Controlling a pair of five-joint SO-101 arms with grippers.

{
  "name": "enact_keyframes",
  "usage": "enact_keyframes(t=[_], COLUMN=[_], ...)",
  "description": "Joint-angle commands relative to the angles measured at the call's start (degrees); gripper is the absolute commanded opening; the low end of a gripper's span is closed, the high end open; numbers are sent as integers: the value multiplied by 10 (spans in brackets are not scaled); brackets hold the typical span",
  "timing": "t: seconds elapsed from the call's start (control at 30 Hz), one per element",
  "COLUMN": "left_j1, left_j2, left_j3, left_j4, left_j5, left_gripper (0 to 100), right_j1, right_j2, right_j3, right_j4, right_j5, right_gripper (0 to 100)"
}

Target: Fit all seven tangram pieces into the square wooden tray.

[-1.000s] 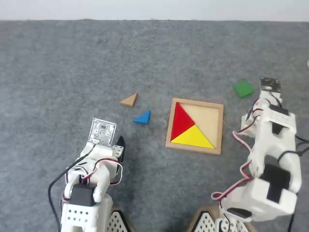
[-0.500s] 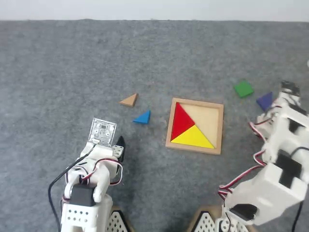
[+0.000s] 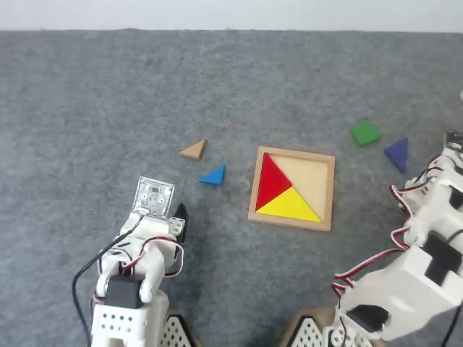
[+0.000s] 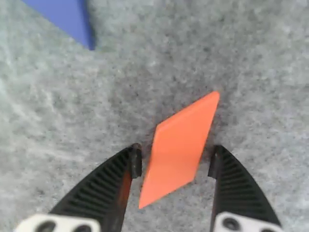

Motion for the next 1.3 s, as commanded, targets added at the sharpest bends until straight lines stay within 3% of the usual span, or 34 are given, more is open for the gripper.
enact_keyframes(t=[0.0,0.1,0.27,0.43,0.6,0.73,0.93,1.13,1.27], left_j1=[4,4,4,4,4,4,4,4,4], left_j2=[-8,-8,-8,-8,-8,-8,-8,-8,-8], left_j3=[-7,-7,-7,-7,-7,-7,-7,-7,-7], left_j4=[2,2,2,2,2,2,2,2,2], left_j5=[4,4,4,4,4,4,4,4,4], left_gripper=[108,108,108,108,108,108,108,108,108], right_j1=[15,8,10,8,-21,-78,-182,-313,-395], right_j2=[-29,-29,-22,-29,-54,-84,-141,-216,-231], right_j3=[-22,-21,-23,-32,-118,-197,-229,-130,-59], right_j4=[-2,-1,14,23,122,216,287,247,181], right_j5=[4,7,9,9,9,18,107,191,204], right_gripper=[237,211,2,6,8,8,8,10,12])
